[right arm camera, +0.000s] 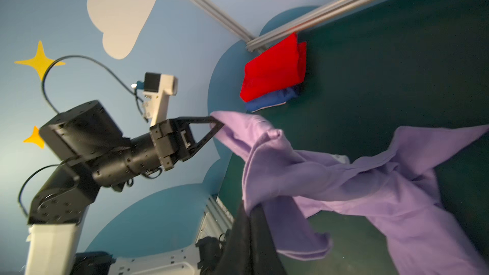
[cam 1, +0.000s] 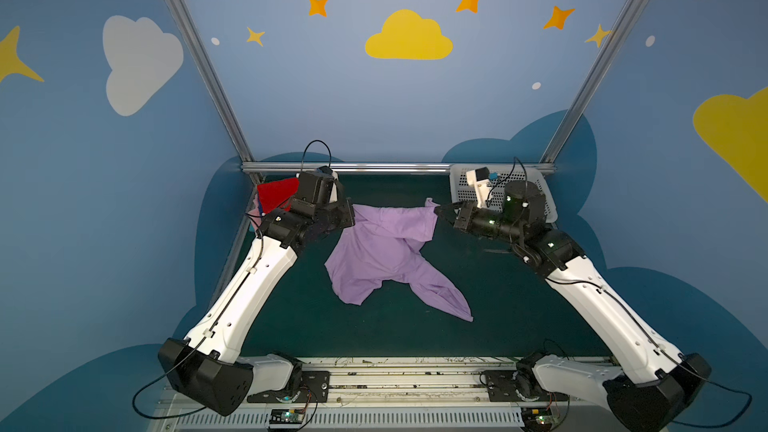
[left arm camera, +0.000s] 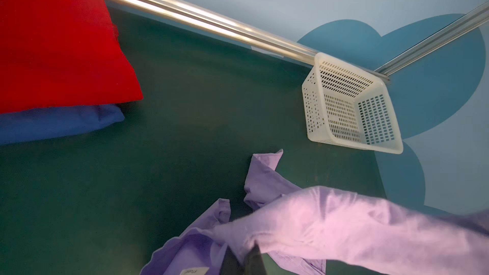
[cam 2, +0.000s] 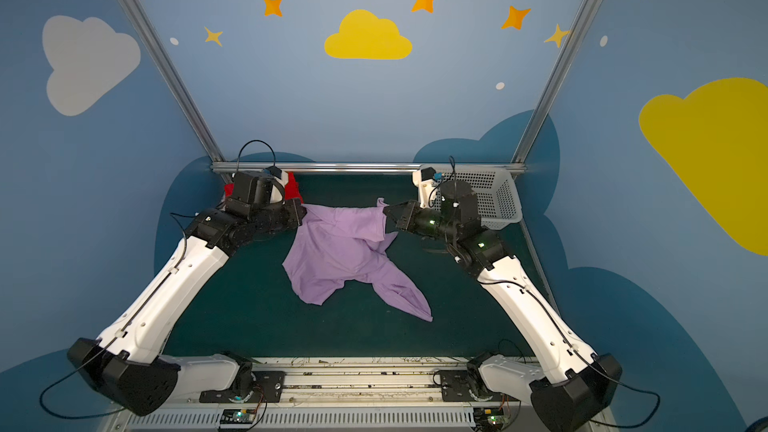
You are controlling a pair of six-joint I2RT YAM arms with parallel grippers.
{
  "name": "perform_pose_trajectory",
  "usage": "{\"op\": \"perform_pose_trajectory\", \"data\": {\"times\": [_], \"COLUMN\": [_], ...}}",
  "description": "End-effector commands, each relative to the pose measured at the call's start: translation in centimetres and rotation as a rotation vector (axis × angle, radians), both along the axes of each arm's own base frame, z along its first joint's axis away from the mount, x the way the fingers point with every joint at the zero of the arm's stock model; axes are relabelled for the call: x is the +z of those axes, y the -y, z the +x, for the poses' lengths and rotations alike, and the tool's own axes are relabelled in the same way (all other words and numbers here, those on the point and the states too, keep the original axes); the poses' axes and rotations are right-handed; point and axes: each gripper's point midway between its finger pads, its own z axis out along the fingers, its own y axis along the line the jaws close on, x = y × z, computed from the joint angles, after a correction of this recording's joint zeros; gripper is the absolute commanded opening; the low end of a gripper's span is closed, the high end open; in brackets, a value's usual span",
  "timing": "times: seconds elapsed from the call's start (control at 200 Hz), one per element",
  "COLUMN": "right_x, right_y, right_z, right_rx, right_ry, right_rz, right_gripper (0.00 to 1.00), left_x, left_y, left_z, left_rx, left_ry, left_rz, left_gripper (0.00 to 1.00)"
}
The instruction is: Fold and stack the t-shirts
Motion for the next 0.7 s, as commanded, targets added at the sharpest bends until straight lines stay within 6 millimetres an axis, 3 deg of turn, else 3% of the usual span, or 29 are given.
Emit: {"op": "perform_pose_trajectory", "data": {"times": [0.0,0.065,0.09,0.14,0.175,0.195,0.225,0.301,0.361,0.396,0.461,0.526,0.696], "right_x": [0.5,0.5,0.4,0.4,0.3,0.3,0.1,-0.1,-0.2,-0.2,0.0,0.3,1.3], "right_y": [-0.3,-0.2,-0.3,-0.5,-0.6,-0.7,-0.9,-1.5,-2.0,-2.3,-2.9,-3.5,-5.2], "right_z": [0.6,0.7,0.7,0.7,0.8,0.8,0.9,1.1,1.3,1.4,1.7,1.9,2.4], "right_rx": [-0.028,-0.035,-0.035,-0.037,-0.038,-0.038,-0.037,-0.033,-0.027,-0.023,-0.009,0.005,0.056], "right_ry": [0.0,0.001,-0.003,-0.007,-0.011,-0.014,-0.023,-0.048,-0.065,-0.075,-0.09,-0.103,-0.172], "right_rz": [0.033,0.031,0.034,0.042,0.048,0.052,0.057,0.076,0.091,0.099,0.118,0.14,0.197], "right_gripper": [0.0,0.0,0.0,0.0,0.0,0.0,0.0,0.0,0.0,0.0,0.0,0.0,0.0], "left_x": [0.4,0.0,-0.3,-0.8,-1.1,-1.2,-1.1,0.2,2.3,3.8,6.0,7.0,5.0], "left_y": [0.1,-0.1,-0.1,-0.3,-0.4,-0.6,-0.8,-1.5,-1.1,-0.4,1.2,2.8,7.9], "left_z": [-0.1,-0.2,-0.3,-0.4,-0.5,-0.5,-0.6,-1.3,-2.4,-3.4,-5.4,-7.1,-8.7], "left_rx": [0.003,0.005,0.008,0.014,0.019,0.025,0.039,0.086,0.089,0.065,0.003,-0.06,-0.22], "left_ry": [0.016,0.011,0.005,-0.01,-0.02,-0.025,-0.03,0.005,0.102,0.17,0.265,0.302,0.245], "left_rz": [-0.031,-0.023,-0.019,-0.006,0.001,0.004,0.005,-0.018,-0.071,-0.104,-0.157,-0.192,-0.168], "left_gripper": [0.04,0.04,0.09,0.31,0.53,0.6,0.58,0.44,0.44,0.48,0.7,0.83,0.89]}}
